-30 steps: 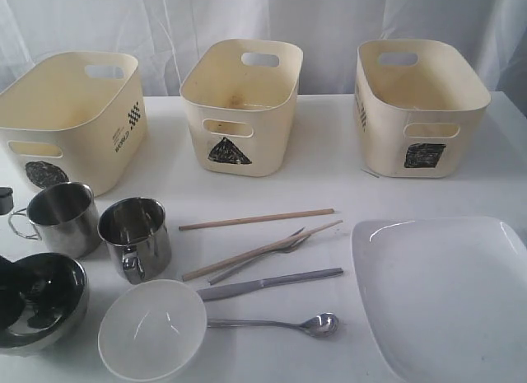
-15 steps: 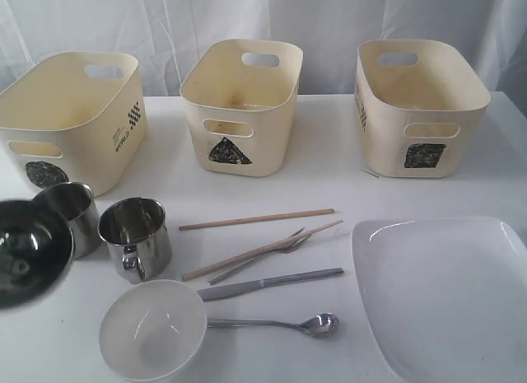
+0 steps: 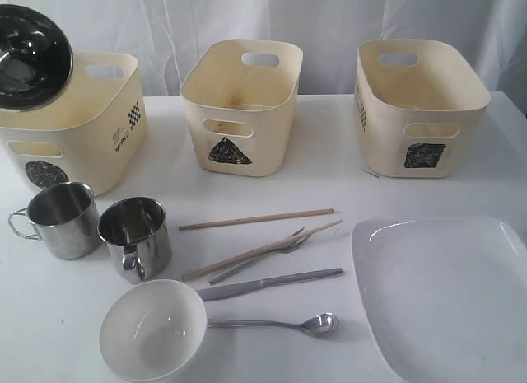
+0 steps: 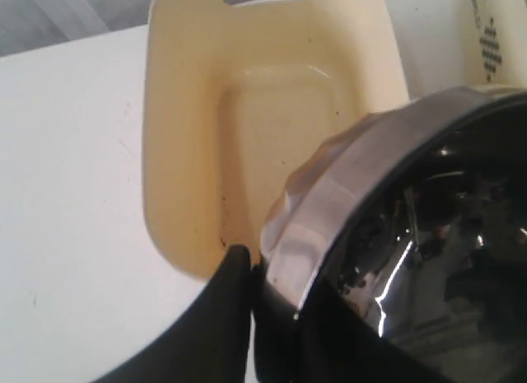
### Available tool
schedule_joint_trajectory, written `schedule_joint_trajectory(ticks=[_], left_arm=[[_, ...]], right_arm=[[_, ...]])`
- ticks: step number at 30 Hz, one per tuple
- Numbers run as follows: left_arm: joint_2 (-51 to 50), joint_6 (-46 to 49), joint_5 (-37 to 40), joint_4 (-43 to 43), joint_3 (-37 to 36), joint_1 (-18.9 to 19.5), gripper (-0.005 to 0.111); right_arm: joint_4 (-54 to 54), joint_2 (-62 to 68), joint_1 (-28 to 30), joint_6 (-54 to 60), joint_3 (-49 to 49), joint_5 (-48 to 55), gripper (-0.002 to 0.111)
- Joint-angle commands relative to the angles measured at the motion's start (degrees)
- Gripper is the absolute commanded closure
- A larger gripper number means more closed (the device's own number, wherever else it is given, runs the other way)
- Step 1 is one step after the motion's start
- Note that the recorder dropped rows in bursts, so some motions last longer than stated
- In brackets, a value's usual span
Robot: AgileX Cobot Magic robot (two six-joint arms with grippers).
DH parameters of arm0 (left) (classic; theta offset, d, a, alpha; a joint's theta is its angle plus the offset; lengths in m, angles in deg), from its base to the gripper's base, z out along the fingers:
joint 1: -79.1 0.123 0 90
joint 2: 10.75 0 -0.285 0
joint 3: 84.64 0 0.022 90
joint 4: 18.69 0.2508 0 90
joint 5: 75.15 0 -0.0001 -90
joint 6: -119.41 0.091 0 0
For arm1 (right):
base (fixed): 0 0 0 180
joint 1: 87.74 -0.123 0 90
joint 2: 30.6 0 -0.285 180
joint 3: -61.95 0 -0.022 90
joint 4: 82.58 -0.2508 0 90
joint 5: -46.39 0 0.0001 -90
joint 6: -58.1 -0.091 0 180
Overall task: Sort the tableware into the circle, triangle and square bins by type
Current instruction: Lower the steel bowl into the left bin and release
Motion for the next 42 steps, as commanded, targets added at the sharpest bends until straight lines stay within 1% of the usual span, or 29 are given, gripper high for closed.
schedule_joint_trajectory(ticks=[1,5,9,15,22,24,29,31,33,38,42], left_arm=[[-9.90,-0.80,-0.76,0.33,11.30,-0.16,0.107],[-18.75,-2.01,-1.02,0.33,19.66,-0.16,0.107],[-26.13,-1.99,-1.52,0.33,24.36,-0.16,0.107],[-33.88,-1.99,-4.33,0.33,25.97,0.33,0.107],[-39.17,-1.88,-4.46,0.11,26.11,0.33,0.107],[-40.05,-1.99,-4.46,-0.29,26.11,0.33,0.103],[-40.55,-1.99,-4.98,-1.39,26.20,0.33,0.077],[-40.13,-1.59,-4.98,-2.86,26.20,0.33,0.070],[-39.31,-1.31,-4.75,-4.59,26.20,0.33,0.067],[-34.99,3.05,-3.14,-8.70,26.20,0.21,0.067],[-29.54,4.49,0.53,-8.83,26.20,0.21,0.069]], right_arm=[[0.31,-0.31,0.32,0.00,-0.41,-0.32,0.108],[0.31,-0.31,0.32,0.00,-0.41,-0.32,0.108],[0.31,-0.31,0.32,0.00,-0.41,-0.32,0.108],[0.31,-0.31,0.32,0.00,-0.41,-0.32,0.108],[0.31,-0.31,0.32,0.00,-0.41,-0.21,0.108],[0.31,-0.31,0.32,0.00,-0.41,-0.21,0.108],[0.31,-0.31,0.32,0.00,-0.41,-0.33,0.108],[0.31,-0.31,0.32,0.00,-0.41,-0.33,0.108],[0.31,-0.31,0.32,0.00,-0.41,-0.33,0.108],[0.31,-0.31,0.32,0.00,-0.41,-0.33,0.108],[0.31,-0.31,0.32,0.00,-0.41,-0.23,0.108]])
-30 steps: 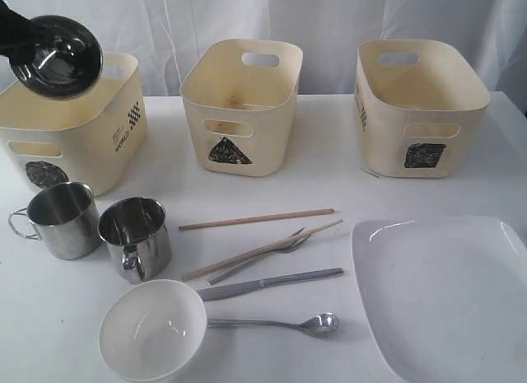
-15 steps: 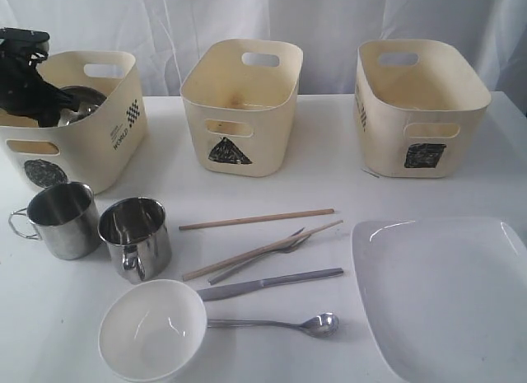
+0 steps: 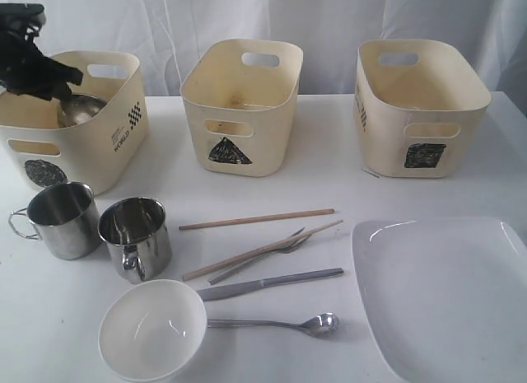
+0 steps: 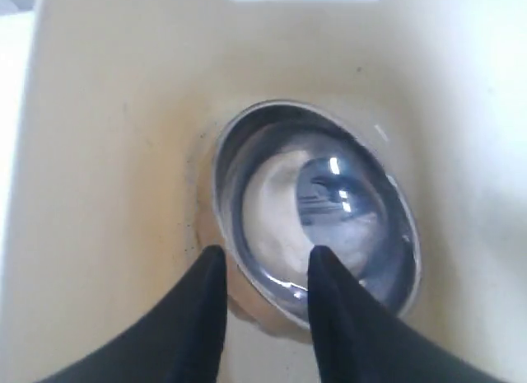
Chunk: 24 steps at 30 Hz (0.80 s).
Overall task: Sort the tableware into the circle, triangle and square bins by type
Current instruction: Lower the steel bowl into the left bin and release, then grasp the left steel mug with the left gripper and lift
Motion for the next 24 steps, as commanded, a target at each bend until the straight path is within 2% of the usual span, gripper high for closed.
schedule_joint_trajectory(ticks=[1,6,9,15,20,24], left_arm=[[6.85,1.87,4.70,-1.28,0.12,0.09,0.069],[14.26,1.87,12.40,-0.53,-0.01,0.09,0.069],[18.86,1.87,17.42,-1.32,-3.07,-0.01,0.069],[31.48,3.14,17.28,-3.92,-20.11,-0.15,0.069],[42.46,6.07,12.38,-5.24,-35.50,-2.78,0.069],[47.34,6.18,8.28,-5.00,-45.81,-3.97,0.069]], right_arm=[[0.31,-0.31,0.32,0.00,-0.41,-0.23,0.108],[0.31,-0.31,0.32,0.00,-0.41,-0.23,0.108],[0.31,-0.31,0.32,0.00,-0.41,-0.35,0.108],[0.31,-0.31,0.32,0.00,-0.41,-0.35,0.108],[0.31,-0.31,0.32,0.00,-0.41,-0.23,0.108],[0.31,-0.31,0.32,0.00,-0.41,-0.23,0.108]])
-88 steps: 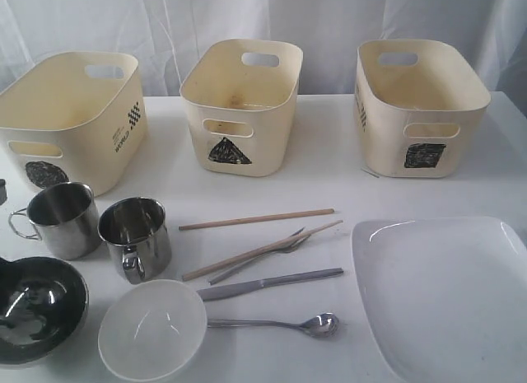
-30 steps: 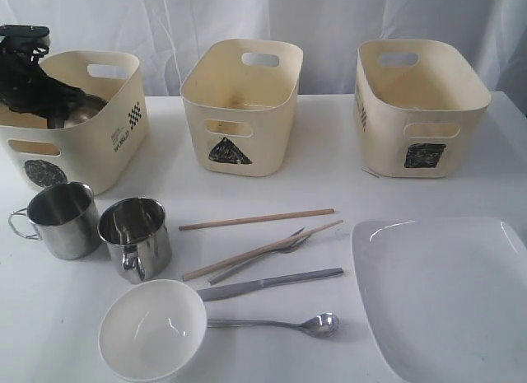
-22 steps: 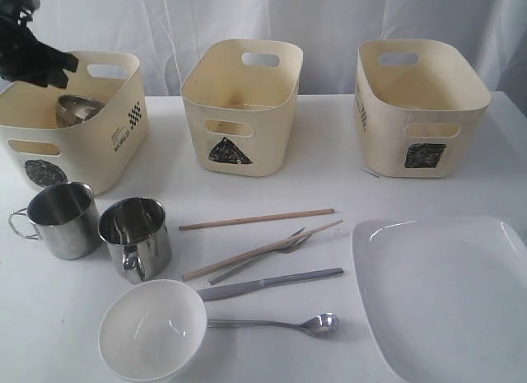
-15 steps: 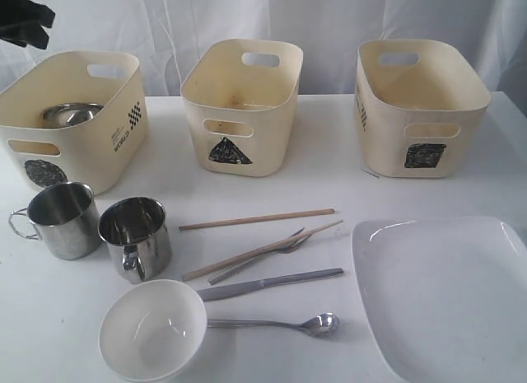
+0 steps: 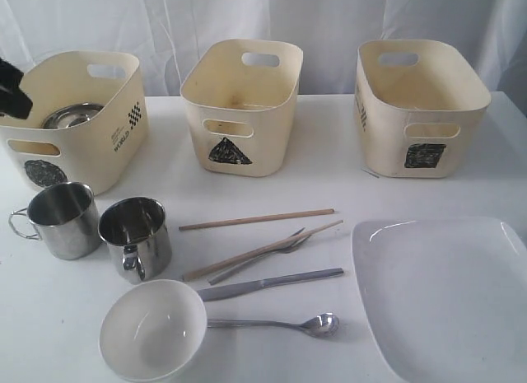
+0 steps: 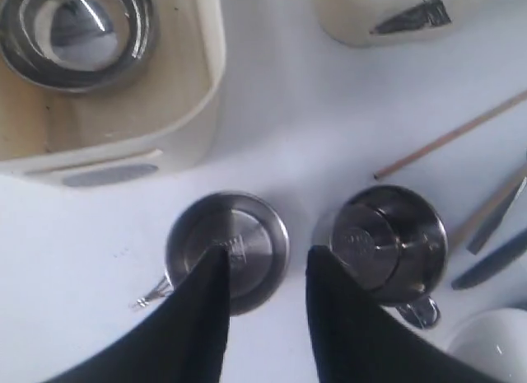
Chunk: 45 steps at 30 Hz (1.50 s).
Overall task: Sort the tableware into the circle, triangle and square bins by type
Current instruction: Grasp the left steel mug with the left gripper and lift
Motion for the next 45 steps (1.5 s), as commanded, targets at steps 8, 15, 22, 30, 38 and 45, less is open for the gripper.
schedule_joint_trajectory(ticks=[8,15,22,30,38,45], left_arm=[[5.69,4.56,-13.31,-0.79,-19.39,-1.18,0.058],[2.46,5.17,-20.41,-0.68,-20.55,-1.18,0.049],[-7.15,5.30,-26.83,-0.68,-20.55,-1.18,0.049],[-16.76,5.30,-34.79,-0.68,-20.45,-1.18,0.052],[-16.19,4.88,-31.16,-0.68,-20.45,-1.18,0.106],[-1.04,4.88,-21.40,0.21,-16.85,-1.05,0.107]], right_arm=[[0.31,-0.31,0.32,-1.21,-0.41,-0.35,0.108],[0.31,-0.31,0.32,-1.21,-0.41,-0.35,0.108],[0.31,-0.31,0.32,-1.21,-0.41,-0.25,0.108],[0.31,-0.31,0.32,-1.21,-0.41,-0.35,0.108],[0.13,-0.31,0.32,-1.21,-0.41,-0.28,0.108],[0.13,-0.31,0.32,-1.21,-0.41,-0.36,0.108]])
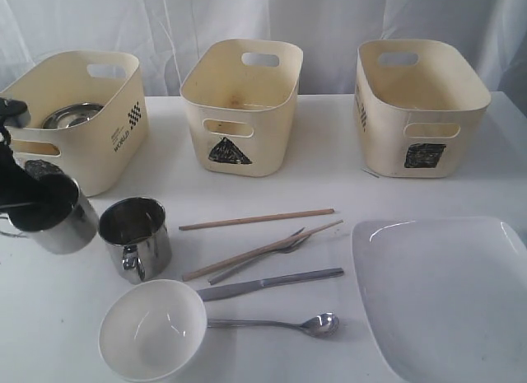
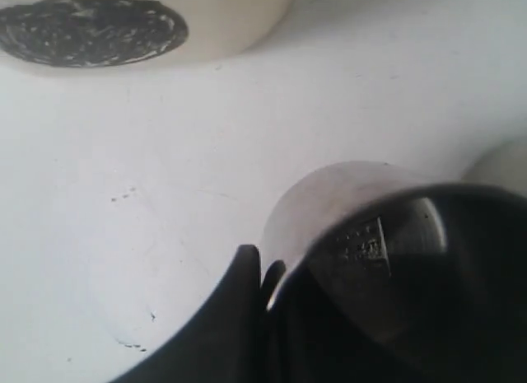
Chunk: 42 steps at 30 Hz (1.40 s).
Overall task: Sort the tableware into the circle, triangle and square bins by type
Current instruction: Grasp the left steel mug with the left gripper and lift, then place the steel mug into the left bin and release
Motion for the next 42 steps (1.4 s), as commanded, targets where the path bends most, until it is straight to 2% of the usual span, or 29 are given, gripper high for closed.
schedule_joint_trajectory(ticks=[1,5,8,12,17,22,26,28,29,31,33,37,42], left_arm=[[12.19,-0.13,4.43,0.33,5.03,-0.27,0.107],[16.27,-1.56,4.01,5.33,13.93,0.55,0.107],[12.68,-3.30,3.90,6.87,22.31,2.84,0.107],[2.53,-3.68,4.04,6.76,31.56,4.75,0.107],[-12.85,-3.77,5.25,5.83,41.59,4.85,0.107],[-23.22,-3.77,6.31,2.73,48.92,4.85,0.107],[-28.79,-2.88,6.34,2.73,51.42,4.85,0.107],[-30.56,-2.65,5.92,2.73,51.42,4.85,0.099],[-31.80,-2.66,6.03,2.73,51.42,4.85,0.087],[-32.69,-2.82,6.59,2.70,51.42,4.85,0.078],[-32.39,-2.82,7.48,2.11,51.42,4.85,0.078],[-25.92,-1.72,13.14,2.11,51.42,4.85,0.073],[-12.08,-0.29,20.65,1.91,50.96,4.85,0.072]], right_arm=[[0.13,-0.31,0.32,-0.19,-0.41,-0.36,0.108],[0.13,-0.31,0.32,-0.19,-0.41,-0.36,0.108],[0.13,-0.31,0.32,-0.19,-0.41,-0.36,0.108],[0.13,-0.31,0.32,-0.19,-0.41,-0.36,0.108],[0.13,-0.31,0.32,-0.19,-0.41,-0.36,0.108],[0.13,-0.31,0.32,-0.19,-0.41,-0.36,0.108],[0.13,-0.31,0.32,-0.19,-0.41,-0.36,0.108],[0.13,-0.31,0.32,-0.19,-0.41,-0.36,0.108],[0.13,-0.31,0.32,-0.19,-0.41,-0.23,0.108],[0.13,-0.31,0.32,-0.19,-0.41,-0.23,0.108],[0.13,-0.31,0.32,-0.19,-0.41,-0.23,0.108],[0.13,-0.31,0.32,-0.19,-0.41,-0.34,0.108],[0.13,-0.31,0.32,-0.19,-0.41,-0.34,0.108]])
